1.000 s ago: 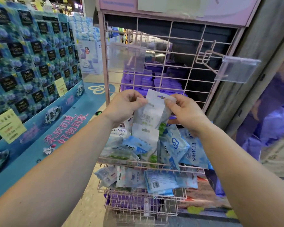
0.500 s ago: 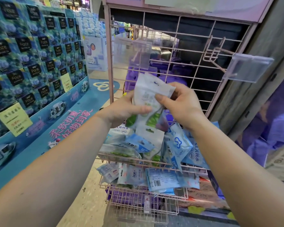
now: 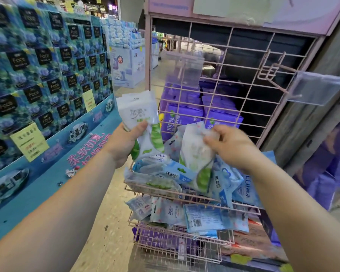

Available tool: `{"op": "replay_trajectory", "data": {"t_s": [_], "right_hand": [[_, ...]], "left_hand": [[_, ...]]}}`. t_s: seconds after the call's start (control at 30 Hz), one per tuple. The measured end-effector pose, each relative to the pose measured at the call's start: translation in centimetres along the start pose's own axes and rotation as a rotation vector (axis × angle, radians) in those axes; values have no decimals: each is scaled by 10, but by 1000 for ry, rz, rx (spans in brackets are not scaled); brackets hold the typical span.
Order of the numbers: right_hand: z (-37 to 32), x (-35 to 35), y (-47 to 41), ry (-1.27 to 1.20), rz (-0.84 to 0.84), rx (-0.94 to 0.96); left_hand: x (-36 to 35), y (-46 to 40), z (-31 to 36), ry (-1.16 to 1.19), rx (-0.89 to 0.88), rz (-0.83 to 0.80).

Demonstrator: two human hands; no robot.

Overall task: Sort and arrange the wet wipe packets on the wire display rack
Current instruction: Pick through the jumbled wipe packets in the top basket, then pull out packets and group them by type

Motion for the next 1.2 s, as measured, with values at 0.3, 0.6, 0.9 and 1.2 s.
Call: {"op": "replay_trajectory", "data": {"t_s": [0.3, 0.6, 0.9, 1.2], "right_hand": [[-58, 7, -38, -118, 185, 234], [-68, -29, -56, -404, 31, 133], [-40, -56, -8, -226, -380, 63], [-39, -48, -3, 352, -271, 126]], "left_hand": [[-43, 4, 5, -45, 99, -303], [-47, 0, 10, -75, 101, -363], [0, -15, -20, 118, 151, -185], [0, -20, -21, 167, 129, -198]]}}
Point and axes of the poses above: each hand's wrist, its own y-axis away from the middle knuckle, its own x-axis out of the back of the hand, z = x × y, the point moved 9 cm from there along -y, towards the middle knuckle, and after that the axes turned 5 degrees about -z, right-handed, at the moved point
